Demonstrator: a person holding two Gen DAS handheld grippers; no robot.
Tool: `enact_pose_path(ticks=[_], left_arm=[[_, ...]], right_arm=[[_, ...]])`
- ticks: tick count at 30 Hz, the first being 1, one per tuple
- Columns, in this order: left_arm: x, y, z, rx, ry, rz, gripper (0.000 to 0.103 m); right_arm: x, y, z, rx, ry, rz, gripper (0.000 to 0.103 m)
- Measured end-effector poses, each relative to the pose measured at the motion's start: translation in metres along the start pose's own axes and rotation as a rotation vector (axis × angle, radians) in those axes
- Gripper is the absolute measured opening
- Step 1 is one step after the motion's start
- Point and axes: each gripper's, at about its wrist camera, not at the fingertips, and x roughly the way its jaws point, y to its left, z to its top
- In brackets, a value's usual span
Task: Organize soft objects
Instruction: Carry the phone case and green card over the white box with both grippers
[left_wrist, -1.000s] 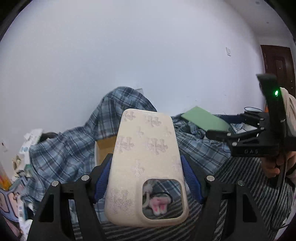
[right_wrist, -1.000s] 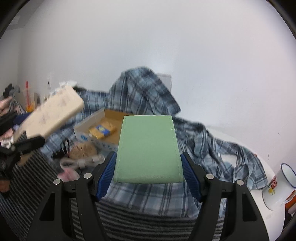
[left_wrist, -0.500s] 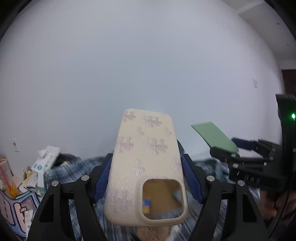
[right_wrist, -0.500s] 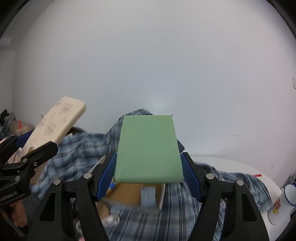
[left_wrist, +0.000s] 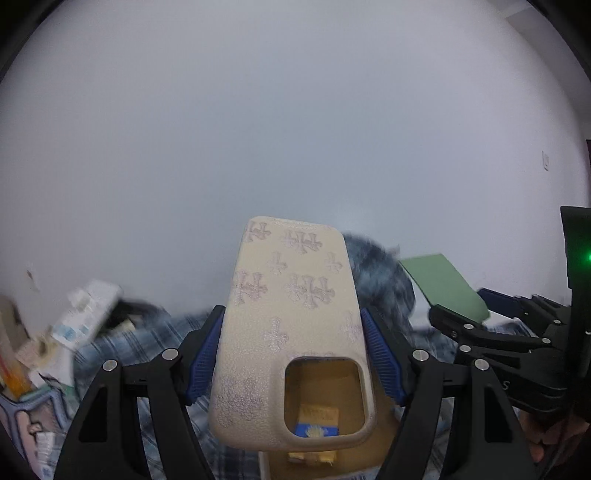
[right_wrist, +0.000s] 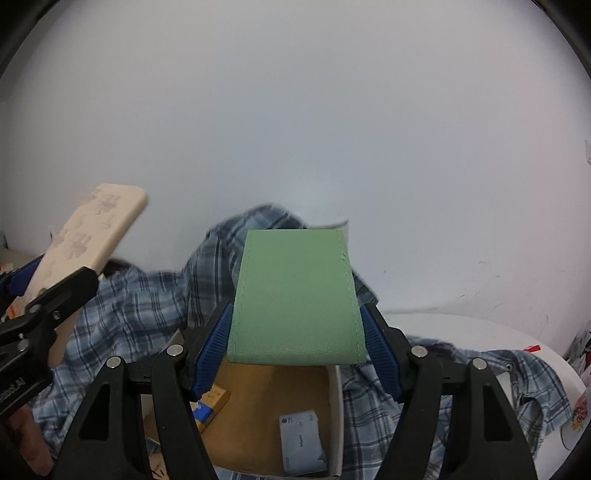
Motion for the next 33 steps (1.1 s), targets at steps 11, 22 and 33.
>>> enact_pose_path(ticks=[11, 22, 33], left_arm=[[0.051, 0.009, -0.042, -0.056, 0.221, -0.049, 0.074], [0.09, 0.015, -0.079, -0.055, 0.391, -0.073, 0.074], [0.097, 0.014, -0.083, -0.077, 0.415, -0.088, 0.075]], right_arm=[[0.046, 0.005, -0.042, -0.015, 0.158, 0.027, 0.068], [0.073, -0.003, -0.075, -0.056, 0.296, 0.048, 0.068], [0.08, -0.004, -0.082, -0.045, 0.344, 0.063, 0.069]])
